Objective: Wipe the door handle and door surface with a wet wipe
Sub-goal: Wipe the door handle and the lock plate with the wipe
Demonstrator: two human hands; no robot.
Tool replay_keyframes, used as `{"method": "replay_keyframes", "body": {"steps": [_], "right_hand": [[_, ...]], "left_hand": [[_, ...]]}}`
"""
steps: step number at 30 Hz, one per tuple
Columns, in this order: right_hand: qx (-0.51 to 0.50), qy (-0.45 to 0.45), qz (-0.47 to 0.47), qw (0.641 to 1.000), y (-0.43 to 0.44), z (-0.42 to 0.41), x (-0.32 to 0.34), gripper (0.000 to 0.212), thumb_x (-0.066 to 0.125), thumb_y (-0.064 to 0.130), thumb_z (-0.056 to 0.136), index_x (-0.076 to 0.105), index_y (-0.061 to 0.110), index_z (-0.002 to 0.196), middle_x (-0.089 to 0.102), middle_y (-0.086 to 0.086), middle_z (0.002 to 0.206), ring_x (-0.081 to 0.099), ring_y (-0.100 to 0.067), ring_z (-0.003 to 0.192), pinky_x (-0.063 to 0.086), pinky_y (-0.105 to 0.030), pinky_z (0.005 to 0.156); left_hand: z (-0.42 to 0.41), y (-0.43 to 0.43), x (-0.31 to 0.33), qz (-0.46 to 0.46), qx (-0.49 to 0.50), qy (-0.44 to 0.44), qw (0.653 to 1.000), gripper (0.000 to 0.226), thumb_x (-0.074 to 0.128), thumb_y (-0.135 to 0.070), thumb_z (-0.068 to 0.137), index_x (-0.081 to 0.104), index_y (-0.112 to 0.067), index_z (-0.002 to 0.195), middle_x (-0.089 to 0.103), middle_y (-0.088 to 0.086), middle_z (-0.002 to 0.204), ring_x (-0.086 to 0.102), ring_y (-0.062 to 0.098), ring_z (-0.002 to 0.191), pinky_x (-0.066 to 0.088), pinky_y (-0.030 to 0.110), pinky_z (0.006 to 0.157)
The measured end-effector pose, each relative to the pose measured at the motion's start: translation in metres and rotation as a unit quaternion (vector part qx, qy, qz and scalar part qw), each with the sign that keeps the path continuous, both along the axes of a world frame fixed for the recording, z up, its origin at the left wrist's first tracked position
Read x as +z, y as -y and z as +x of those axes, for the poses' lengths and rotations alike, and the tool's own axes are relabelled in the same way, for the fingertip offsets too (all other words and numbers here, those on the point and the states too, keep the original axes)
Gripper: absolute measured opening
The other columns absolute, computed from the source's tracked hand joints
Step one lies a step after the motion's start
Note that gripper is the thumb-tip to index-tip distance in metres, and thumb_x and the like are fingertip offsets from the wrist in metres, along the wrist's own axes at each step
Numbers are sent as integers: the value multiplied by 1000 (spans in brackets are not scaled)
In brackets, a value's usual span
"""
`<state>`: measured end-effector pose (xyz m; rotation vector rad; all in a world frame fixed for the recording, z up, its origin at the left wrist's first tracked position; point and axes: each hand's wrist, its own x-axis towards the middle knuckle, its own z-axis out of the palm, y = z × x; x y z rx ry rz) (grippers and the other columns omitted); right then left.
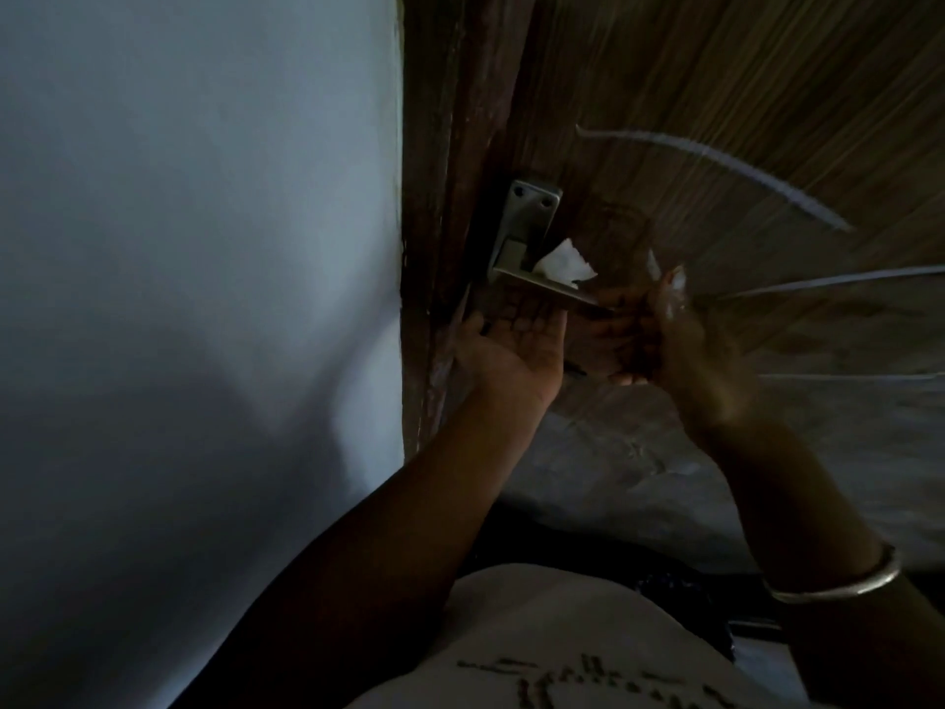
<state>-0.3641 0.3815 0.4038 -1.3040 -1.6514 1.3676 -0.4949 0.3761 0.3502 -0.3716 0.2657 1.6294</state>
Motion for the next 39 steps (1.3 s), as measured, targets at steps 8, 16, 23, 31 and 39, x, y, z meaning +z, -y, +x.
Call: {"method": "replay_keyframes", "body": {"steps": [8,16,23,31,39], "right_hand": [[34,375,293,879,8,-17,-61,31,51,12,92,51,6,123,65,-19,99,64,-31,79,40,-27,62],[88,461,401,787,-7,-17,-85,67,73,21,76,44,7,135,46,-21,138,55,-40,114,56,-44,76],[29,415,429,802,-27,-43,-78,52,68,18,80,51,9,129,42,-15,143,62,-43,100,56,-44,65],[58,388,549,738,-38,-2,-78,23,77,3,70,71,0,93,70,-19,89,68,-36,76,58,-35,57],[-73,312,643,695,-39,25,-22,22,67,2,83,68,-2,104,68,-22,105,66,-37,90,51,-37,80]], "left_hand": [[-7,0,9,6,-13,-52,999,44,37,-40,94,61,-5,103,67,22,103,60,36,105,44,49,96],[-23,10,14,22,-82,-109,990,60,27,-50,93,44,-8,133,50,22,136,43,36,129,30,45,107],[-34,19,18,-71,-94,-235,965,51,36,-44,95,43,-10,133,59,16,117,58,28,104,45,37,84],[-42,29,31,-81,-64,-284,953,20,44,-27,94,55,-14,105,62,11,103,59,26,97,47,34,72],[-39,29,42,-86,-62,-372,922,23,46,-21,95,56,-14,114,64,3,107,60,20,98,47,29,76]]}}
